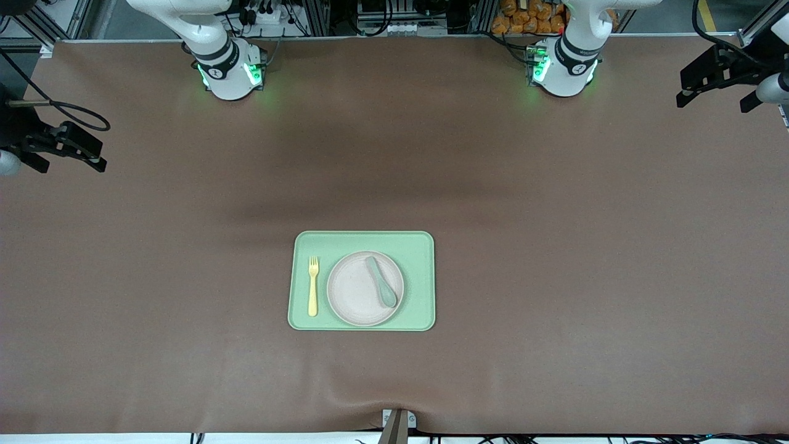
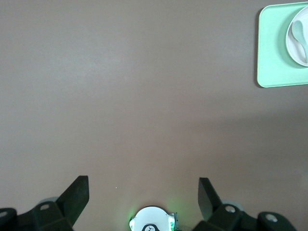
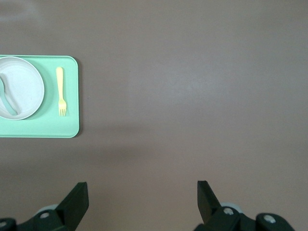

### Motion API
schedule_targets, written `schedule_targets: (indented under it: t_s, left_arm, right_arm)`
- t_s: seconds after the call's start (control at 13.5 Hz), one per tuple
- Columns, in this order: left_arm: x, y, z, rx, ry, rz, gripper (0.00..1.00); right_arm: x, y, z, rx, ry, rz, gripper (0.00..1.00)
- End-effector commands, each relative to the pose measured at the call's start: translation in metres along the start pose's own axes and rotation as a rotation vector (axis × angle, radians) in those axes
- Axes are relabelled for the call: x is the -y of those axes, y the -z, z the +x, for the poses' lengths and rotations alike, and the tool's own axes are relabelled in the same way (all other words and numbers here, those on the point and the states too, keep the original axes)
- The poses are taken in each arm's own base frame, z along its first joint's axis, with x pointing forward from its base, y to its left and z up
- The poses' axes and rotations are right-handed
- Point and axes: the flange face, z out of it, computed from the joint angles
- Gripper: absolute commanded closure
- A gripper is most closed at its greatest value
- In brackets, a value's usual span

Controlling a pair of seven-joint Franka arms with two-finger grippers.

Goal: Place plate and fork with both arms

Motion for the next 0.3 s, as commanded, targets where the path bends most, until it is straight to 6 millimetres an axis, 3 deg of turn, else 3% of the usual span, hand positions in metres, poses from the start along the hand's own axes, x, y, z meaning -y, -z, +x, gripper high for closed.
schedule_targets:
  t_s: [0.0,0.22]
  left_arm:
    - [-0.0013,0.0000,-0.0005,-0.010,-0.001,-0.006,0.00]
    - [-0.0044,0.0006,0.0002,-0.018,-0.007,-0.012,0.00]
  right_arm:
    - [-0.0024,0.0044,0.0020,0.003,0.007,-0.013,0.00]
    - [-0.0023,0.0029,0.0025,0.005,0.007,-0.011,0.00]
